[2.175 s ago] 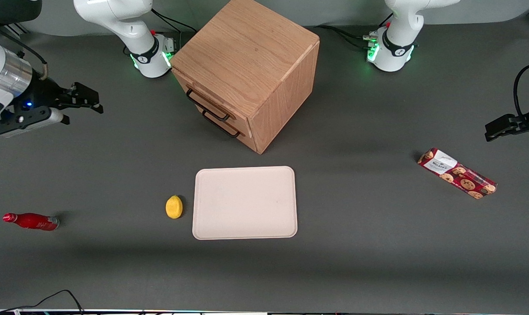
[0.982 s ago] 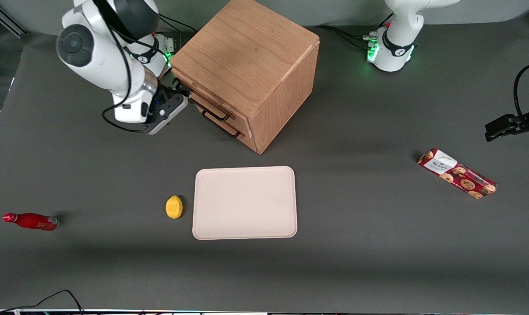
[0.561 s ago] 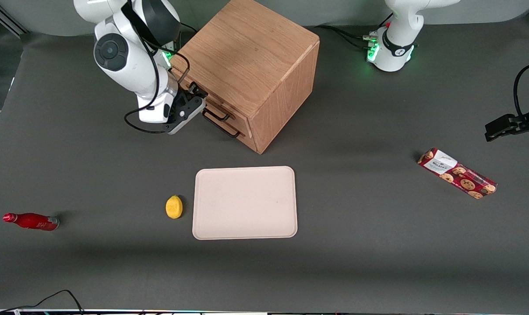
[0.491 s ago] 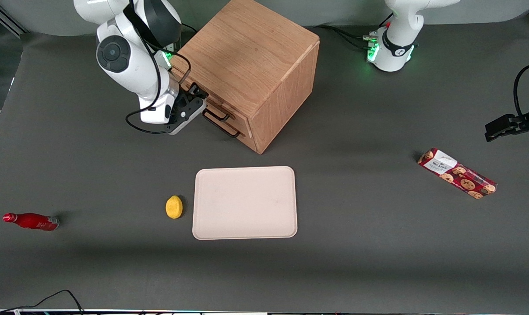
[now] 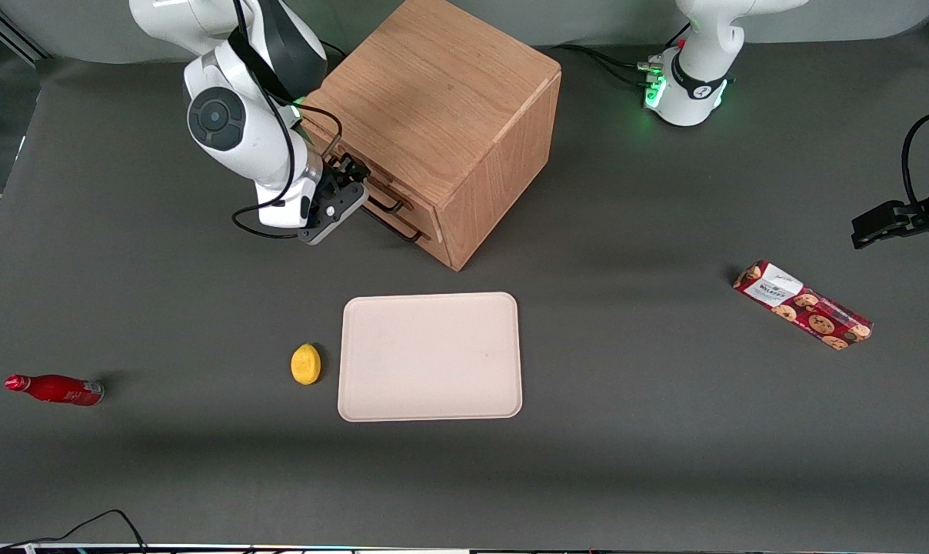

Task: Open upper drawer
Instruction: 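Hook the right gripper onto the upper drawer's black bar handle, then pull the handle outward with the right gripper, sliding the drawer open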

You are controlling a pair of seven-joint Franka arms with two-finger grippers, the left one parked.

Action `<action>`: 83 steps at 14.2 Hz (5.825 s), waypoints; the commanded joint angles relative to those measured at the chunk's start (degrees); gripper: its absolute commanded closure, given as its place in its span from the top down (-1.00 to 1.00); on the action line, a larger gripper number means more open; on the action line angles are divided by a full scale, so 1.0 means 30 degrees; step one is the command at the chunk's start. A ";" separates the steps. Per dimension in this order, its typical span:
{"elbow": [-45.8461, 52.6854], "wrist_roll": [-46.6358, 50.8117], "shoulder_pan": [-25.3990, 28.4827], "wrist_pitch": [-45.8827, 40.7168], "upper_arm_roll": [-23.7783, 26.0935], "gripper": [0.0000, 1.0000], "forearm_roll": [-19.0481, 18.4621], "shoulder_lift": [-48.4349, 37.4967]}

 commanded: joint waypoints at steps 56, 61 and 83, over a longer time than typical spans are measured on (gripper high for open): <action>0.2660 -0.1353 0.0240 0.1985 -0.4813 1.00 -0.1188 0.3036; 0.2924 -0.1355 0.0211 0.1985 -0.5108 1.00 -0.1217 0.3182; 0.4241 -0.1941 0.0299 0.1898 -0.6719 1.00 -0.1247 0.3768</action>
